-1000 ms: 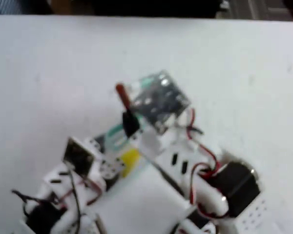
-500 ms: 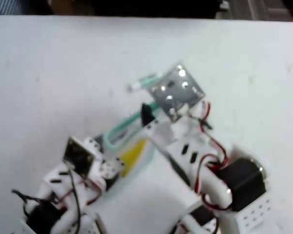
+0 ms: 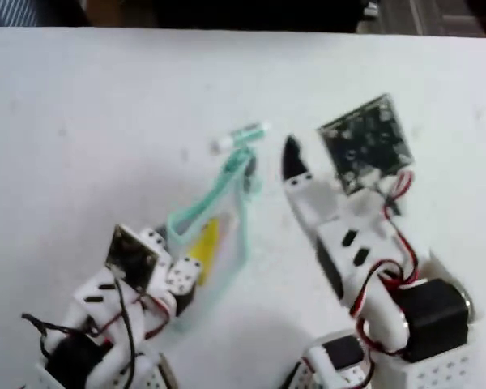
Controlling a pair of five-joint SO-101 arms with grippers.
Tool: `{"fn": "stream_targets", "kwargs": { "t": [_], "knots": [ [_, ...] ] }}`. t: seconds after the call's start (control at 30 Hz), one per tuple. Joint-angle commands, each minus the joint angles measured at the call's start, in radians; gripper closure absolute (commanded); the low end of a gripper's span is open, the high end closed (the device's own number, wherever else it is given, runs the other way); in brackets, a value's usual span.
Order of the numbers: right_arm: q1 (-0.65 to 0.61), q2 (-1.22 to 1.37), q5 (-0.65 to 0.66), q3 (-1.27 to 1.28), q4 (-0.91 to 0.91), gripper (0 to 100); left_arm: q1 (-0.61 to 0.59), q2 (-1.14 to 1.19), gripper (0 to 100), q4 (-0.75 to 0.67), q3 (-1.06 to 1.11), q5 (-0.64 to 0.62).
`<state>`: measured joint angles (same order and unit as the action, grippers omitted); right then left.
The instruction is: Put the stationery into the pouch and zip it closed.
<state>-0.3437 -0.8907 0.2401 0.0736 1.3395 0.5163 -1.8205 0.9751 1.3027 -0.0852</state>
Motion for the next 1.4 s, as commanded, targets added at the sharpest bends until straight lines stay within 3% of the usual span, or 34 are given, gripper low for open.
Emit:
{"fn": "stream_targets", "kwargs": {
  "t": [0.0,0.3,0.43,0.5,0.57,0.7,0.97,1.37],
  "knots": [
    [0.068,0.019,0.000,0.034,-0.061,68.0,-0.147,-0.008,98,-0.026,-0.092,0.003],
    [0.059,0.297,0.002,0.155,-0.140,68.0,-0.515,-0.008,98,-0.020,-0.137,-0.008],
    [-0.019,0.460,0.037,0.157,-0.134,68.0,-0.750,-0.008,98,-0.081,-0.129,-0.209],
    [-0.082,0.541,0.126,0.157,-0.134,68.1,-0.845,-0.008,98,-0.089,-0.127,-0.304],
    [-0.147,0.625,0.238,0.157,-0.140,70.7,-0.903,-0.008,98,-0.091,-0.129,-0.319],
    [-0.232,0.809,0.382,0.155,-0.199,79.8,-0.908,-0.008,98,-0.089,-0.127,-0.319],
    [-0.245,1.098,0.388,0.150,-0.298,75.8,-0.888,-0.008,98,-0.091,-0.103,-0.322],
    [-0.249,1.184,0.390,0.150,-0.418,75.9,-0.848,-0.008,98,-0.091,-0.103,-0.321]
  ]
}}
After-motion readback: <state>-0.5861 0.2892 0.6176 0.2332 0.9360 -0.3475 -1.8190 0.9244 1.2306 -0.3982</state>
